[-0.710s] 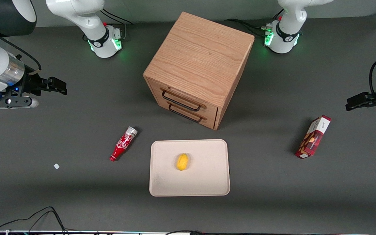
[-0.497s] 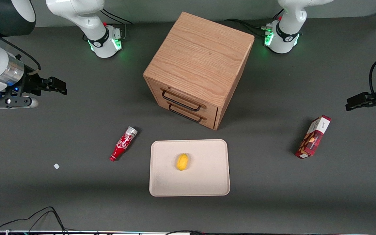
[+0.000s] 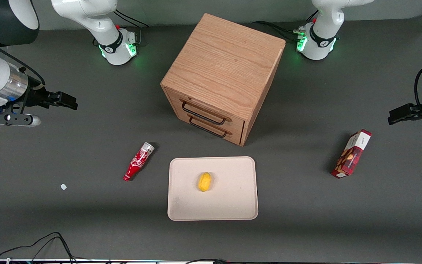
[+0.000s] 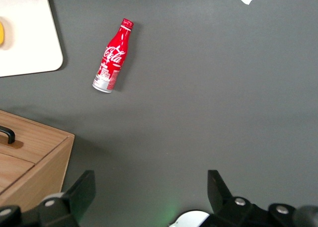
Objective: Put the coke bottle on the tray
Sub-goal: 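Move the open right gripper toward the red Coca-Cola bottle, then lower the right gripper over the bottle's body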
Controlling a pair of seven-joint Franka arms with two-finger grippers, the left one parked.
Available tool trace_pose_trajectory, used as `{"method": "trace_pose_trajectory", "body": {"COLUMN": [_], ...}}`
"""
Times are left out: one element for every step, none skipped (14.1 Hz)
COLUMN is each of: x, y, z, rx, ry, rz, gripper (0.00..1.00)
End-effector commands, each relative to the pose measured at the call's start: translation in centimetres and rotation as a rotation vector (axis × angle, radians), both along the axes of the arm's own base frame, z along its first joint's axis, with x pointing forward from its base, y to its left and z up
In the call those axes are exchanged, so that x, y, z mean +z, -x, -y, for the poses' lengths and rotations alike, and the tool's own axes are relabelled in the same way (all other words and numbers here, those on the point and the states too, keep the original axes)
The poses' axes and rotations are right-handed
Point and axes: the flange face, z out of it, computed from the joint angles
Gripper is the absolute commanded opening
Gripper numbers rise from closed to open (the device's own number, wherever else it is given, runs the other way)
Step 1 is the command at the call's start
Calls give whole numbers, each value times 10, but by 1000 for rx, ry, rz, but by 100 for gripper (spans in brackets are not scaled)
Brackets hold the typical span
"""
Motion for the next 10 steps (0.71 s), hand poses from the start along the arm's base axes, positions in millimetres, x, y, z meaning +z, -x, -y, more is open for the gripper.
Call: {"method": "trace_pose_trajectory", "body": {"x": [-5, -11, -18, -27, -39, -53, -65, -82, -95, -116], "y": [-12, -15, -17, -18, -18, -18, -19, -20, -22, -22], "z": [-6, -12, -18, -27, -48, -64, -75, -82, -88, -93], "rx": [-73, -114, -160, -187, -229, -302, -346, -360, -377, -406], "ry": [-14, -9, -4, -4, -3, -4, -7, -6, -8, -6], "rz": [8, 21, 37, 50, 71, 98, 120, 116, 119, 115], "gripper": [100, 100, 100, 100, 100, 100, 100, 100, 100, 100]}}
